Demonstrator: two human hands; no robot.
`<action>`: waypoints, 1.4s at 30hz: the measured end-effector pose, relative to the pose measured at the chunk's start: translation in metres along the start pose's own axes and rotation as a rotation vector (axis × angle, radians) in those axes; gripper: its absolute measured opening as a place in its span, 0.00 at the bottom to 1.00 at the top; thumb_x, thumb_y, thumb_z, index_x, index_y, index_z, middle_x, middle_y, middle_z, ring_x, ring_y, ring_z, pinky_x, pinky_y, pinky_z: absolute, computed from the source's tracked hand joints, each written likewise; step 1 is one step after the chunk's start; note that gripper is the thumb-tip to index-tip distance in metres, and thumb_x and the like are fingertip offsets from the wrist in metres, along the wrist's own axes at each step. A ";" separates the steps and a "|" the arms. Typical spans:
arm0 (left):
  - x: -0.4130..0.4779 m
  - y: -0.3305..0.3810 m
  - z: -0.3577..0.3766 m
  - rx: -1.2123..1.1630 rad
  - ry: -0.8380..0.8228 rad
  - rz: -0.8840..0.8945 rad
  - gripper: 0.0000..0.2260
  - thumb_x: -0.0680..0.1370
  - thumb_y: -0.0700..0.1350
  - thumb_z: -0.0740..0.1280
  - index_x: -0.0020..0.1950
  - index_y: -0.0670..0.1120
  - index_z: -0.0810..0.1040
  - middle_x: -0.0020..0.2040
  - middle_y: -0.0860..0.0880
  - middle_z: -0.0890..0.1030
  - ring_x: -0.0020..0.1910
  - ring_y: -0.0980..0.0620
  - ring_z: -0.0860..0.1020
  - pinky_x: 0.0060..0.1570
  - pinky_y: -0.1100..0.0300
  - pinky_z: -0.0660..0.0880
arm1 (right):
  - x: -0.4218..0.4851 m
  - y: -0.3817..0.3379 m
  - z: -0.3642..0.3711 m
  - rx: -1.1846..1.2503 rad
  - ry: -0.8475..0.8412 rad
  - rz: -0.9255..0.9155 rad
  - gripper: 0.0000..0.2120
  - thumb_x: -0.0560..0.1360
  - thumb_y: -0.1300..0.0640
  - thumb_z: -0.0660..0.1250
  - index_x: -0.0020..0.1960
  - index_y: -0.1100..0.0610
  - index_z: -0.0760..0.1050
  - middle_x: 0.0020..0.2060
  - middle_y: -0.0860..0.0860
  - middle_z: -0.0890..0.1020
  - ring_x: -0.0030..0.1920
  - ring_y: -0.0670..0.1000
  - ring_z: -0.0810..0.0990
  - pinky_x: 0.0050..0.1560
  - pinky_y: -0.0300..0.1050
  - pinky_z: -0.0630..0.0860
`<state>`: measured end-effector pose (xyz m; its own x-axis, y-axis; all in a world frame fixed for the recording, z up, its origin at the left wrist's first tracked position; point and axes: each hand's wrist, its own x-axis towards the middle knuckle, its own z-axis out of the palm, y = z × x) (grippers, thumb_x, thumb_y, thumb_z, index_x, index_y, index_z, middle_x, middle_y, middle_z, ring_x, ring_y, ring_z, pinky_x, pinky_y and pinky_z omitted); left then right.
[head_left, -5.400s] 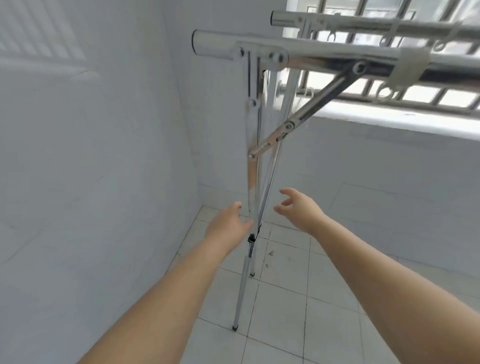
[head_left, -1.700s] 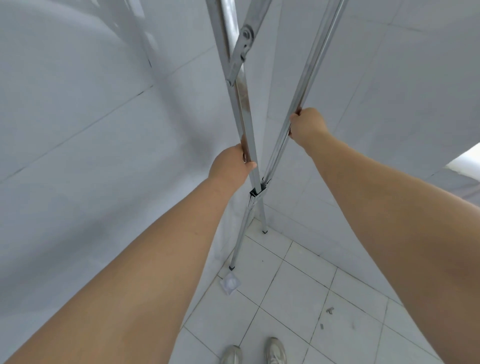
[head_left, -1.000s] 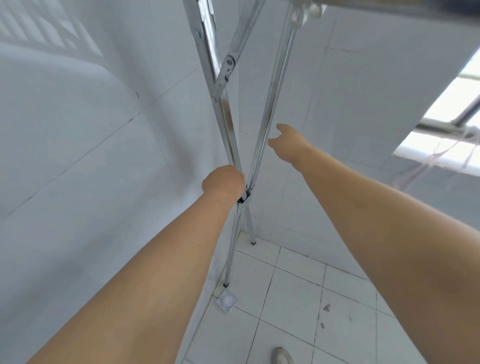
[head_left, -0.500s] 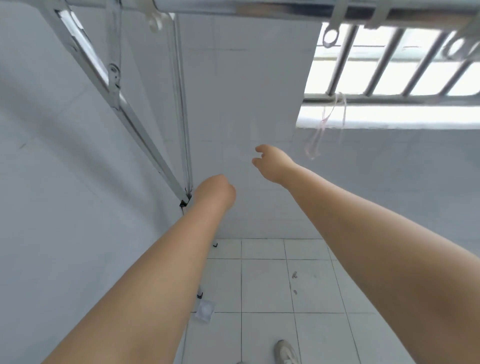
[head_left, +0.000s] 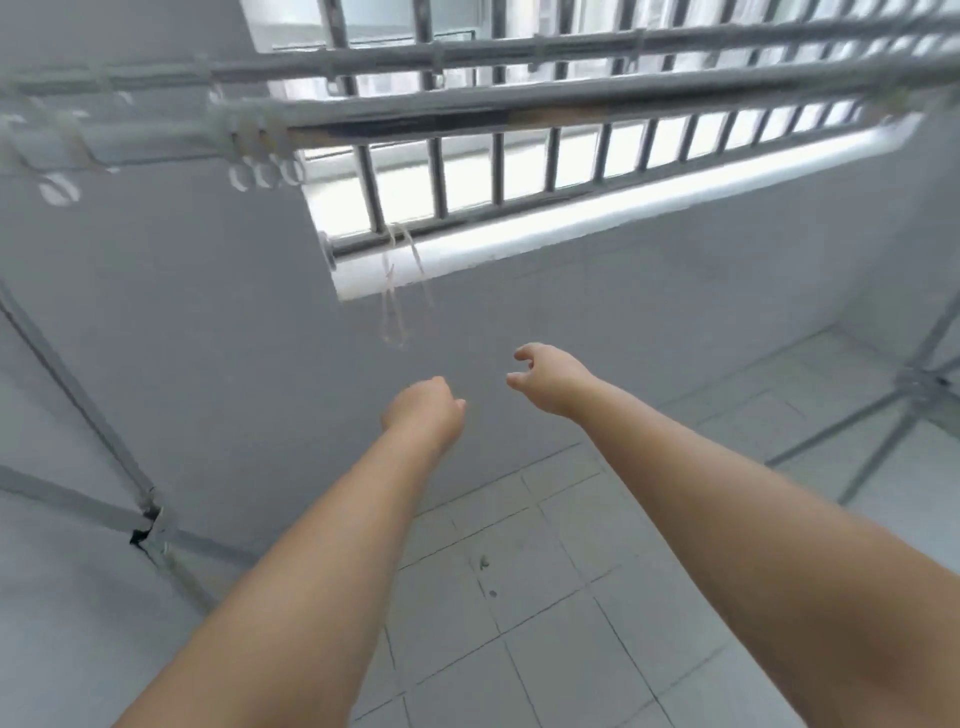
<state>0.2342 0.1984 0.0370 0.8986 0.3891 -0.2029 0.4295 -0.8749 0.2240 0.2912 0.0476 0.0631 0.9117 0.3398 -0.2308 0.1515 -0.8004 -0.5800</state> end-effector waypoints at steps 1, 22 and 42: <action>-0.001 0.027 0.005 0.012 -0.001 0.035 0.16 0.79 0.51 0.58 0.60 0.43 0.73 0.61 0.42 0.78 0.61 0.40 0.75 0.56 0.51 0.73 | -0.007 0.024 -0.017 0.004 0.014 0.026 0.25 0.79 0.51 0.62 0.74 0.55 0.63 0.72 0.54 0.70 0.69 0.55 0.71 0.66 0.48 0.69; -0.054 0.458 0.145 0.099 -0.043 0.637 0.14 0.79 0.51 0.56 0.55 0.43 0.72 0.54 0.44 0.78 0.53 0.42 0.76 0.45 0.53 0.70 | -0.121 0.403 -0.238 0.223 0.342 0.550 0.24 0.78 0.51 0.62 0.73 0.52 0.65 0.68 0.54 0.73 0.61 0.56 0.76 0.61 0.49 0.72; 0.062 0.727 0.168 -0.049 -0.090 0.738 0.12 0.79 0.44 0.57 0.60 0.44 0.73 0.57 0.45 0.79 0.45 0.46 0.70 0.42 0.56 0.66 | -0.039 0.571 -0.394 0.310 0.582 0.646 0.24 0.78 0.54 0.63 0.74 0.54 0.64 0.57 0.53 0.78 0.55 0.54 0.77 0.51 0.44 0.70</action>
<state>0.5868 -0.4620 0.0267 0.9450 -0.3214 -0.0603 -0.2770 -0.8849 0.3744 0.4925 -0.6174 0.0484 0.8447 -0.4959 -0.2015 -0.4857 -0.5518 -0.6780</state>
